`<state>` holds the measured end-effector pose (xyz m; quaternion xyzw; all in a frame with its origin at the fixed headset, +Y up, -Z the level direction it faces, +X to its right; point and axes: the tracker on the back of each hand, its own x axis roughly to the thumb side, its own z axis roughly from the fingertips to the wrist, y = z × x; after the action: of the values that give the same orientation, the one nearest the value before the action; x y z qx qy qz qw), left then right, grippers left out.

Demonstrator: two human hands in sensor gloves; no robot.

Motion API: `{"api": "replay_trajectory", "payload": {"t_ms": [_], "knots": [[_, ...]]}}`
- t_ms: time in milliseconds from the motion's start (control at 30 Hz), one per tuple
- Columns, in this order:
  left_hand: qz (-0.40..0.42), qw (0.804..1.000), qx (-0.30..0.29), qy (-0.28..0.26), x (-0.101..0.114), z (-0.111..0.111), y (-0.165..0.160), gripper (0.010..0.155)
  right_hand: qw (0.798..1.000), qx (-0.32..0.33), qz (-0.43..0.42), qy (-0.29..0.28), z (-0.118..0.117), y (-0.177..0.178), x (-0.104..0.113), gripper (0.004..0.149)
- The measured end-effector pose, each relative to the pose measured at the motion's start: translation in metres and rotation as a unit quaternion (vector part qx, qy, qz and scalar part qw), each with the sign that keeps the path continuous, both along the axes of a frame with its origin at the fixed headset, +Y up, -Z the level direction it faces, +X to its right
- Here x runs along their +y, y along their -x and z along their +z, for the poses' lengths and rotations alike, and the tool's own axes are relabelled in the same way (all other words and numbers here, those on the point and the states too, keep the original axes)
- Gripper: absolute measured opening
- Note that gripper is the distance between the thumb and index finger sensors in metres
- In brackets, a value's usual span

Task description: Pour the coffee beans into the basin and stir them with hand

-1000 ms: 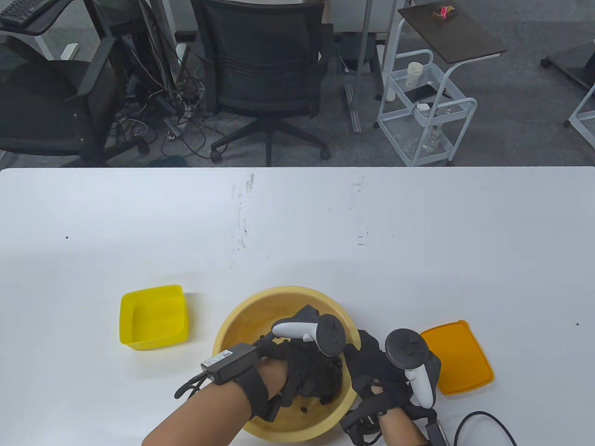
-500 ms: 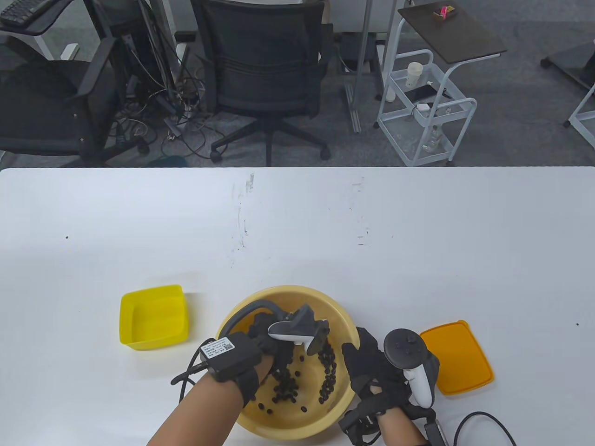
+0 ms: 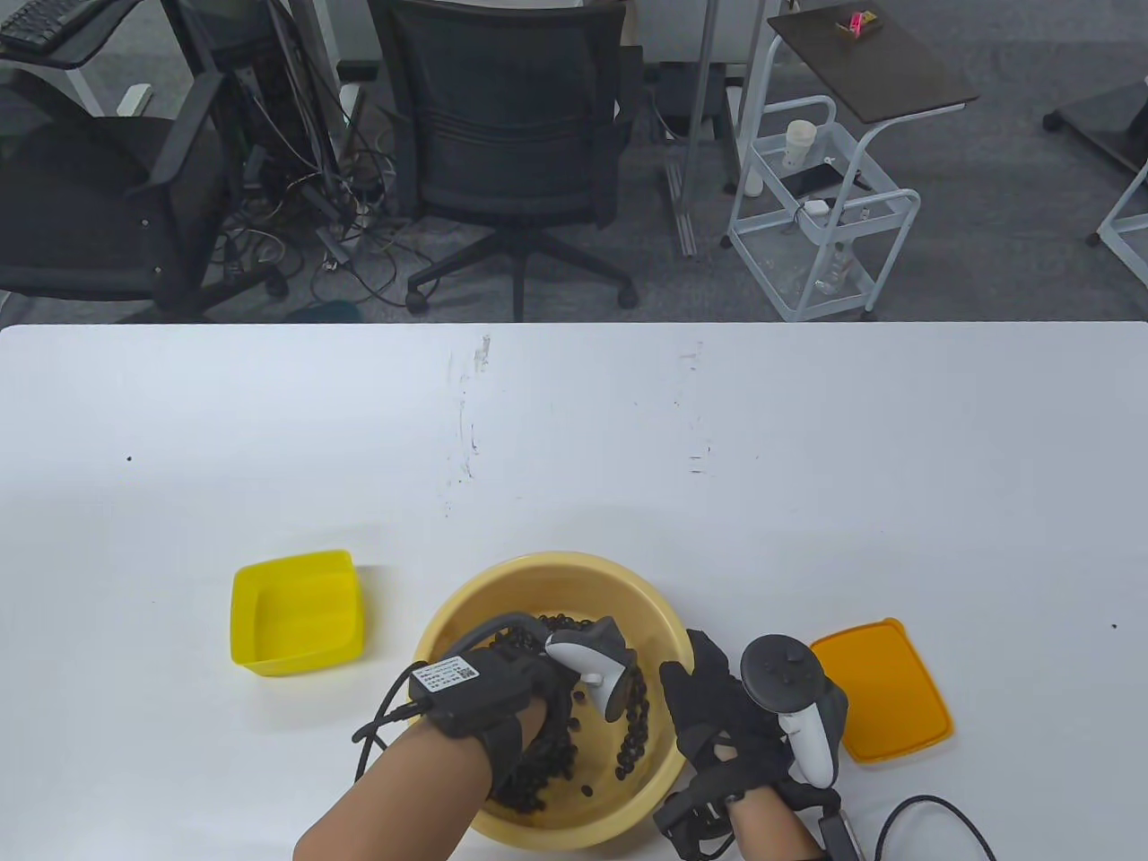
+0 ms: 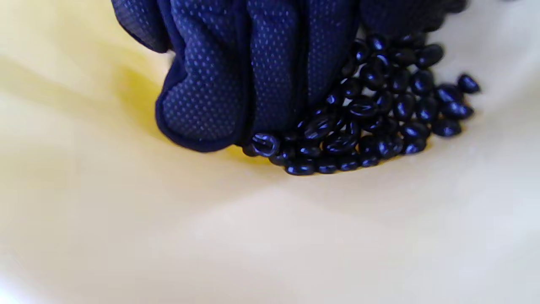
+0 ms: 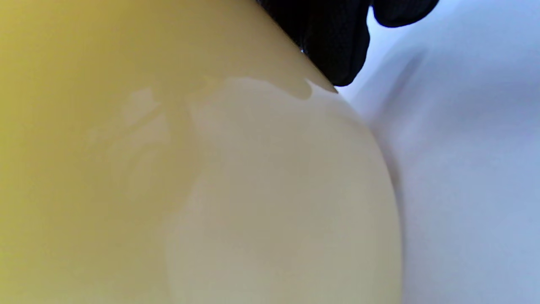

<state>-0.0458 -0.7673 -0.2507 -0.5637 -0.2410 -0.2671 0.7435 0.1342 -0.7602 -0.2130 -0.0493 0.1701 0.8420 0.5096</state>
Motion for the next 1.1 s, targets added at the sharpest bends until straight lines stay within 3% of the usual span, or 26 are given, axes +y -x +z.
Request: {"api": "replay_trajectory", "payload": {"t_ms": [133,233,333,400,500,600,667,733,800,900,1000,1100], "knots": [[0.116,0.984,0.099,0.093,-0.006,0.002,-0.004,0.054,1.000,0.001,-0.002,0.001,0.000,0.000,0.000,0.063],[0.209,0.952,0.180,0.133,-0.007,-0.003,-0.008,0.056,1.000,0.002,-0.002,0.000,-0.001,0.000,0.000,0.063],[0.314,0.910,0.226,0.151,-0.001,-0.011,-0.012,0.060,1.000,0.003,-0.007,-0.001,-0.001,-0.001,0.000,0.063],[0.374,0.891,0.230,0.114,0.005,-0.019,-0.012,0.062,1.000,0.003,-0.004,-0.003,-0.001,-0.001,0.000,0.063],[0.420,0.869,0.262,-0.005,0.012,-0.030,-0.001,0.062,1.000,0.003,-0.009,-0.002,-0.001,-0.001,0.000,0.062],[0.410,0.876,0.229,-0.111,0.023,-0.036,0.006,0.060,1.000,0.003,-0.009,-0.002,-0.001,0.000,0.000,0.062],[0.373,0.893,0.152,-0.200,0.029,-0.035,0.006,0.058,1.000,0.003,-0.009,-0.002,-0.001,-0.001,0.000,0.063],[0.298,0.918,0.076,-0.252,0.029,-0.032,0.005,0.059,1.000,0.003,-0.011,-0.001,-0.001,-0.001,0.000,0.063],[0.213,0.938,0.023,-0.274,0.028,-0.029,0.003,0.060,1.000,0.004,-0.011,-0.001,-0.001,-0.001,0.000,0.063],[0.130,0.950,-0.034,-0.283,0.025,-0.025,0.001,0.063,1.000,0.004,-0.012,-0.001,-0.001,-0.001,0.000,0.063],[0.072,0.953,-0.054,-0.290,0.023,-0.020,-0.001,0.065,1.000,0.004,-0.011,-0.001,-0.001,-0.001,0.000,0.063],[-0.012,0.963,-0.062,-0.263,0.016,-0.016,-0.002,0.067,1.000,0.004,-0.012,0.000,-0.001,-0.001,0.000,0.063]]}}
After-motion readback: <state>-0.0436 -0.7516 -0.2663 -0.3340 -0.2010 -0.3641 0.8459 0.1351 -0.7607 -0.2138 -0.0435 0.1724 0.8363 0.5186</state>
